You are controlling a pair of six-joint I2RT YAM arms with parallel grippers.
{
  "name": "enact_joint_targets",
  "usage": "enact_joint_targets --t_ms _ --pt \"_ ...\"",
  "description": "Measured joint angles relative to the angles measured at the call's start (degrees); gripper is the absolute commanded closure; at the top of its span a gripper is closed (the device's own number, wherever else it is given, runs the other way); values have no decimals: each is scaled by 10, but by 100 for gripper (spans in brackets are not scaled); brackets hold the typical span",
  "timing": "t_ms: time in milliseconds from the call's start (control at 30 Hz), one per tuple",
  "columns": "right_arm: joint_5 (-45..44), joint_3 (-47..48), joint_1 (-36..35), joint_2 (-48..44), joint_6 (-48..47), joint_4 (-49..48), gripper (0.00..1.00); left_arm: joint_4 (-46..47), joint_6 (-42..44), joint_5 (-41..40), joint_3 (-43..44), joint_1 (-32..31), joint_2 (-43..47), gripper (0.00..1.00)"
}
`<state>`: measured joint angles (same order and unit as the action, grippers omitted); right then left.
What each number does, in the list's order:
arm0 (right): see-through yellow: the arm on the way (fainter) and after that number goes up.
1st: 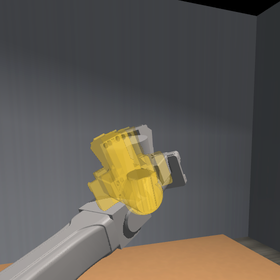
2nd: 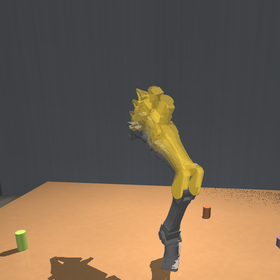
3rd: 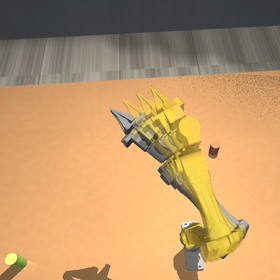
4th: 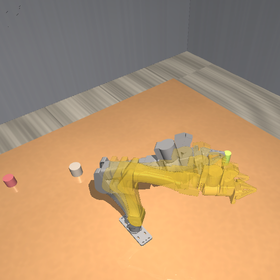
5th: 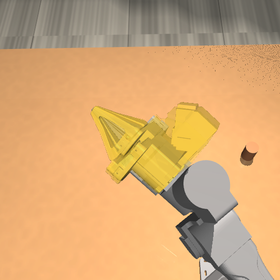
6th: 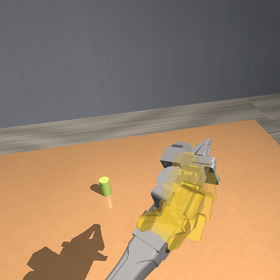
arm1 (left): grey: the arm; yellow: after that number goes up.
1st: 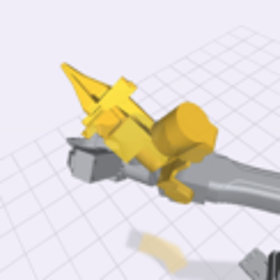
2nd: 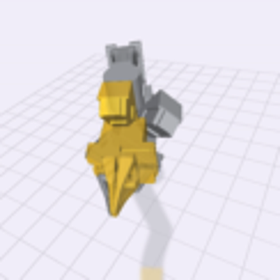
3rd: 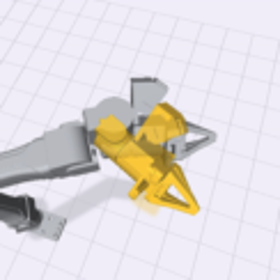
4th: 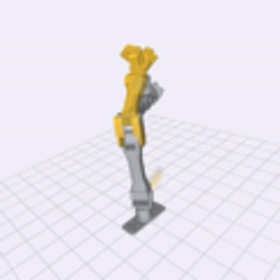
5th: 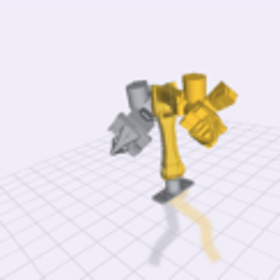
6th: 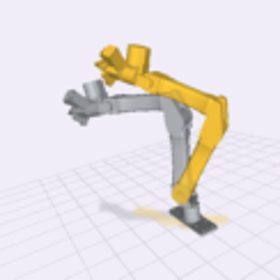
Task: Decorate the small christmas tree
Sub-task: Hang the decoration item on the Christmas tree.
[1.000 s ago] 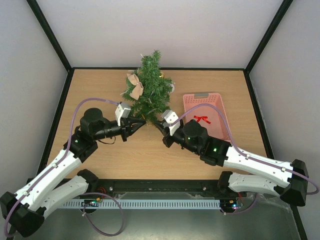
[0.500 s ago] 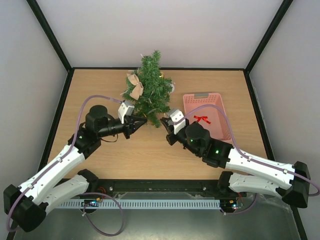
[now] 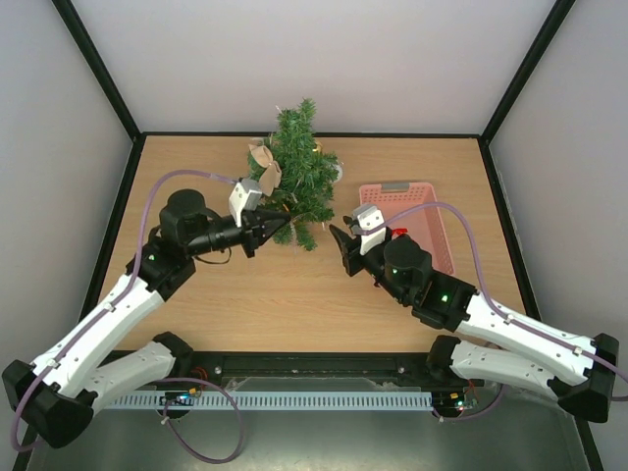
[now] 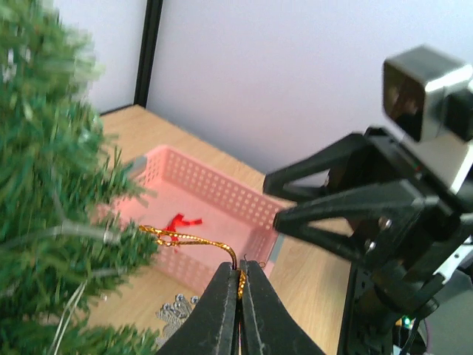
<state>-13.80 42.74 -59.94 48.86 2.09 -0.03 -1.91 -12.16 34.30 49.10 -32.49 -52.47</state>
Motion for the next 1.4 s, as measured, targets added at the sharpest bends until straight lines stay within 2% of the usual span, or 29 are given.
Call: enact_joint_targets --t_ms 400,600,833,1400 --pt "21 64 0 -9 -4 22 63 11 -28 21 134 0 -102 98" --pt "-6 120 0 41 -11 18 62 6 -38 16 179 0 -144 98" --pt "-30 122 0 47 -15 14 62 0 -50 -16 235 0 -169 98" --pt "-42 119 0 34 -16 7 62 -29 -74 -95 259 22 -188 98"
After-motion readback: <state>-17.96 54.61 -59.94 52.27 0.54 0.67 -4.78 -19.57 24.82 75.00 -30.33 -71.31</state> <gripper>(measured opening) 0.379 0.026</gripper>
